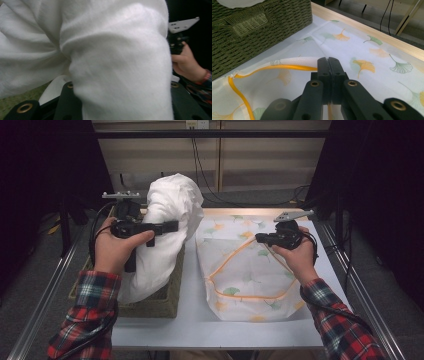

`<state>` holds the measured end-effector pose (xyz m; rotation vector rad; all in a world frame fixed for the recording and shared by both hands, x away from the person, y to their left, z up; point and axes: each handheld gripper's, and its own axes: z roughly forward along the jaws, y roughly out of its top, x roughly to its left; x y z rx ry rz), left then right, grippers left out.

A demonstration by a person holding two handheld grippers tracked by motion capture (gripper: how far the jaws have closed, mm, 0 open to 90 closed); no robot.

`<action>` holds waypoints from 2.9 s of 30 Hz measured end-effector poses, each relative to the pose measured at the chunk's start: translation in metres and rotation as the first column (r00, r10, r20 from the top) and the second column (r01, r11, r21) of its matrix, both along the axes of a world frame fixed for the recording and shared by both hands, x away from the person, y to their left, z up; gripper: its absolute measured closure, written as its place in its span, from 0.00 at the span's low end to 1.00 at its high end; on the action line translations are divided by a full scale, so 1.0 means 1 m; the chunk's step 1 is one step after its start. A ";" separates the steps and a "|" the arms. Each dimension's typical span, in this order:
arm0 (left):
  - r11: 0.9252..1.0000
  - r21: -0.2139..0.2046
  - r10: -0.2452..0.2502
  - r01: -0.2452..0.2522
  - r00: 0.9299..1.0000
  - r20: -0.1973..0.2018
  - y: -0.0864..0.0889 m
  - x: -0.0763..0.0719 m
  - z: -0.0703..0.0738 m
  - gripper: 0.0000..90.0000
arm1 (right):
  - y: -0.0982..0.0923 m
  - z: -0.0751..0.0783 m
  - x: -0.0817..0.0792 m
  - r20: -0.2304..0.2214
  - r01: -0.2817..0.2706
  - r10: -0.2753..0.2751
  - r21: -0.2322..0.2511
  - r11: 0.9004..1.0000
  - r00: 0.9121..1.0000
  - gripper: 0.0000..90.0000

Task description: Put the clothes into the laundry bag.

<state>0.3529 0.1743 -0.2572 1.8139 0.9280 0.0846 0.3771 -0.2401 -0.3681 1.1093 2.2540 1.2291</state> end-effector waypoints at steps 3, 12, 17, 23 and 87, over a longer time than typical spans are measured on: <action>0.999 -0.022 -0.030 0.030 1.000 -0.004 -0.007 -0.003 0.005 0.61 | -0.001 -0.001 0.001 -0.005 0.006 -0.006 0.004 1.000 1.000 0.99; 0.985 -0.031 -0.171 0.171 0.985 0.002 -0.033 -0.018 0.013 0.61 | -0.002 -0.004 0.004 -0.010 0.016 -0.016 0.007 1.000 1.000 0.99; 0.973 -0.044 -0.229 0.228 0.974 0.000 -0.043 -0.025 0.015 0.61 | -0.004 -0.005 0.005 -0.009 0.026 -0.025 0.017 1.000 1.000 0.99; 0.948 -0.032 -0.316 0.316 0.949 0.005 -0.059 -0.035 0.015 0.61 | -0.003 -0.008 0.007 -0.016 0.025 -0.025 0.018 1.000 1.000 0.99; 0.812 0.147 -0.525 0.565 0.817 -0.237 -0.172 -0.051 -0.085 0.60 | -0.009 0.028 0.000 0.036 0.008 -0.010 0.061 0.998 0.999 0.99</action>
